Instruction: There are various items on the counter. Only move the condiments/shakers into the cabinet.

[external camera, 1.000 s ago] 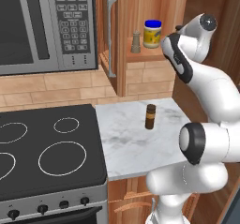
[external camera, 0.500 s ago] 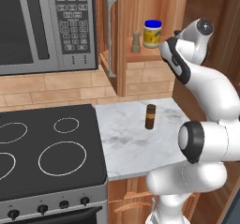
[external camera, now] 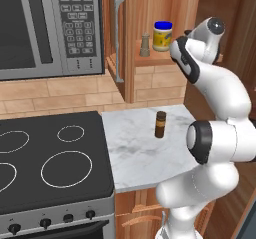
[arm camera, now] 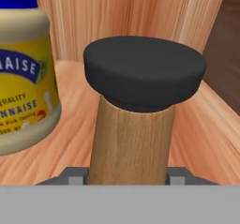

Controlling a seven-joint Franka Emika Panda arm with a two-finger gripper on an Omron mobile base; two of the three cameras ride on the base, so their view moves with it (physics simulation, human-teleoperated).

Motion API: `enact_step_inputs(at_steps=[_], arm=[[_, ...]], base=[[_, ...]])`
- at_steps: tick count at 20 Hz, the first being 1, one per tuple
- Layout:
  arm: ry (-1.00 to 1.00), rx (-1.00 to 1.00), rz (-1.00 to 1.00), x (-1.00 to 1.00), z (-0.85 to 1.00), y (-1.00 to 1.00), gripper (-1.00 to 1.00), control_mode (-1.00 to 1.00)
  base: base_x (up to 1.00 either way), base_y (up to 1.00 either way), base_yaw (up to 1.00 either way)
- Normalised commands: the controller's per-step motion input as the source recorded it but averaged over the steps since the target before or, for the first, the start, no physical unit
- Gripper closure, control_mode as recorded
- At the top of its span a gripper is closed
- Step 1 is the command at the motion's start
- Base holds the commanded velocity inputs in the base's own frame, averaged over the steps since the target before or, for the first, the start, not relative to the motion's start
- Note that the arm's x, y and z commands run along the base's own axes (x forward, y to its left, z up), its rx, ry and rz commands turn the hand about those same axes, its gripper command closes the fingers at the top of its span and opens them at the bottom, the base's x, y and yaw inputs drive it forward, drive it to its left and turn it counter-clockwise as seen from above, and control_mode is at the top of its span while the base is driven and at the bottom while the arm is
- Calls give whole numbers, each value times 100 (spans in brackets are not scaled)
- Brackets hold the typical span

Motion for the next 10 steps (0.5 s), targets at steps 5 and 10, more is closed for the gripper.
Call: enact_step_inputs(at_steps=[5, 10], arm=[[0, 0, 0, 27, -15, -6, 100, -100], [0, 1, 0, 24, -7, 0, -100, -100]], base=[[0, 0, 0], [0, 0, 0]])
